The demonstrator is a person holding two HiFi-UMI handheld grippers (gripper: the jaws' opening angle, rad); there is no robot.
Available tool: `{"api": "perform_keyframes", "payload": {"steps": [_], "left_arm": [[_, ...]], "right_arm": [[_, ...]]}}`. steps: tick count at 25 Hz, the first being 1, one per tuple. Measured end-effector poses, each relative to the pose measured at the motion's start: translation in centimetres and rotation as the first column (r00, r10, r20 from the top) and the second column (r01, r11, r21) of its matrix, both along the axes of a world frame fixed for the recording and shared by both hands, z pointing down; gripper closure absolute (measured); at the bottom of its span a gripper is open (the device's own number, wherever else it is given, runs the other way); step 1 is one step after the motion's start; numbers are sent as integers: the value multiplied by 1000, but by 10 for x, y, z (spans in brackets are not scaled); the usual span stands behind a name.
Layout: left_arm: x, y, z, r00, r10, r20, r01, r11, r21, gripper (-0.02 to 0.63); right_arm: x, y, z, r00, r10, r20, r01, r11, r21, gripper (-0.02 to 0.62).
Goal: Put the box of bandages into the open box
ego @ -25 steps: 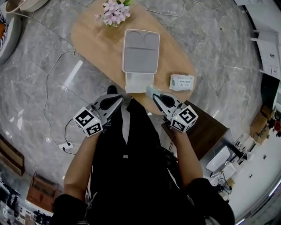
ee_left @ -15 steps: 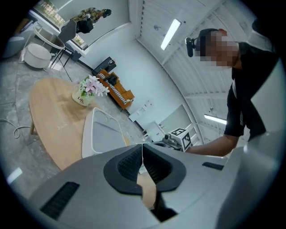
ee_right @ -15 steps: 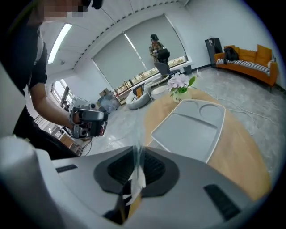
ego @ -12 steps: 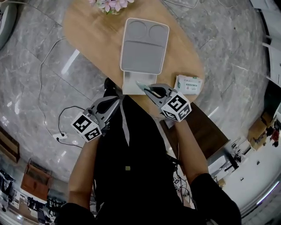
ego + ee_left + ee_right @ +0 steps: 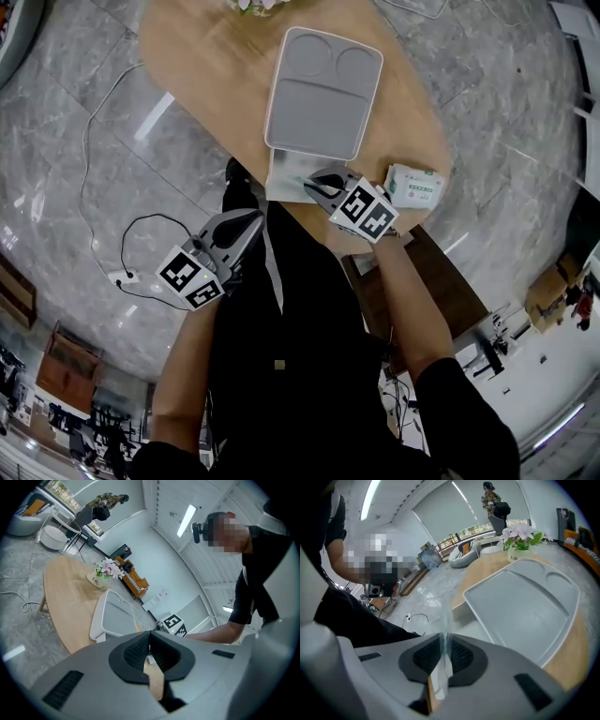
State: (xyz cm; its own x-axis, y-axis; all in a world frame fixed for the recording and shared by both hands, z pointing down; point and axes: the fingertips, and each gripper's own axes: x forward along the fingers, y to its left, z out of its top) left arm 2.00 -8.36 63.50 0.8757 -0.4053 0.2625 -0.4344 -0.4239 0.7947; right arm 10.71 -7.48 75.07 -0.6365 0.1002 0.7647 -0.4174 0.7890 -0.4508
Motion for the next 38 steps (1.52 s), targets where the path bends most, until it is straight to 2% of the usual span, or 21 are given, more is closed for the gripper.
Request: {"api": "perform_keyframes", "payload": {"steps": [5,10,16,21,25,27,29,30,33,38], "left_arm": [[0,2,1,1000,2,-1,-2,1000,4,588],[0,4,2,1000,24,6,-24,1000,5,588],[4,2,-2,999,31,-11,-31,1000,6,588],[3,2,-2,1000,18,-17,-18,1000,-6,588],[5,3,-2,999,28,-17,-28,1000,-5,588],[6,4,-1,999,26,-21,-26,1000,-8,588],[8,5,-1,999,26,-26,-27,1000,-13,588],[9,6,-1,999,28,-28,-29,999,-14,588],[12,8,-2,999,35,-32,-35,999,-13,588],[16,10,-2,999,37,-40,-38,999,-15,588]], "right_arm": [[-6,8,16,985,-150,-82,149,989,-10,564],[-10,12,23,968,-214,-130,215,977,-9,564],[-9,13,33,961,-219,-170,219,976,-19,563],[-9,8,37,954,-215,-208,225,974,27,560],[-8,3,37,957,-180,-229,200,978,63,509],[-9,2,36,963,-159,-215,181,980,83,500],[-12,3,32,974,-139,-181,157,984,86,534],[-14,5,30,977,-138,-163,153,985,80,557],[-21,11,25,980,-164,-116,171,984,51,557],[-17,14,33,969,-202,-140,209,977,37,556]]}}
